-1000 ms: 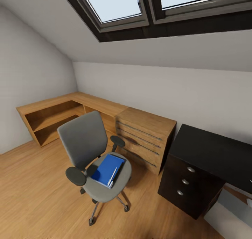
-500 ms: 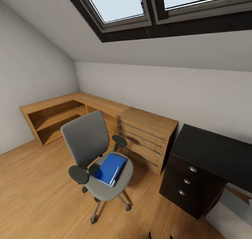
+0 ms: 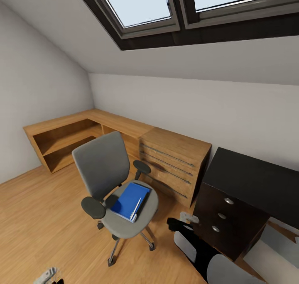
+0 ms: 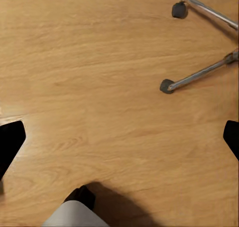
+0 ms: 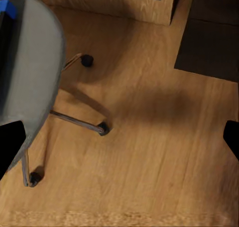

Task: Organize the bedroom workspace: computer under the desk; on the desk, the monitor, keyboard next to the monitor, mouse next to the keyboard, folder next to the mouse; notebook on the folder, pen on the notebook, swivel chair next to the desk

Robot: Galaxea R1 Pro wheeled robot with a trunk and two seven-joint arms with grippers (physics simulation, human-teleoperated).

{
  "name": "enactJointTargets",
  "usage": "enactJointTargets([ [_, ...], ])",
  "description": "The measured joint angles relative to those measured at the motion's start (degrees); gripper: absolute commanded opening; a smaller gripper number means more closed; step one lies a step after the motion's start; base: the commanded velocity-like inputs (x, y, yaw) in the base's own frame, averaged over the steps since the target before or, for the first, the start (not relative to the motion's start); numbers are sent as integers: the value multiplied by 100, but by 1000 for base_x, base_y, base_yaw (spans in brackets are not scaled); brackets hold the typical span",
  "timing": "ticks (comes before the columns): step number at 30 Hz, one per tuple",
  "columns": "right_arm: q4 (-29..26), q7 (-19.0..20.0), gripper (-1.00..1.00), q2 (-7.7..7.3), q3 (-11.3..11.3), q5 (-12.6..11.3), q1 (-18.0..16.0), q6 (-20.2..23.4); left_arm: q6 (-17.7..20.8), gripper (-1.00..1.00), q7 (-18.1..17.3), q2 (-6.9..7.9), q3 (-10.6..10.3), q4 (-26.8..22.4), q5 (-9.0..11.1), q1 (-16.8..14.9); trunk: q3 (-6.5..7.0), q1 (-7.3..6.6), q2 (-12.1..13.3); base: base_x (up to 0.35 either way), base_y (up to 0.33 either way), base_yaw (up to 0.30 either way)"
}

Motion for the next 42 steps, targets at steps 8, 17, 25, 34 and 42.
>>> enactJointTargets([
  [8,-91,-31,100,28,-41,-185,-53,252,-214,100,11,-30,-100,518,-756,0,-1,0,0,0,0,167],
  [17,-97,-34,100,32,-33,-185,-53,246,-218,100,14,-45,-123,549,-775,0,-12,0,0,0,0,268],
  [25,-98,-33,100,32,-31,-175,-53,240,-219,100,14,-45,-123,565,-775,0,-35,0,0,0,0,269],
  [34,-95,-48,100,41,20,-71,-53,242,-226,100,14,-45,-134,731,-793,0,-59,0,0,0,0,175],
  [42,-93,-40,100,34,11,158,-49,244,-226,100,14,-45,-140,734,-788,0,-60,0,0,0,0,6],
])
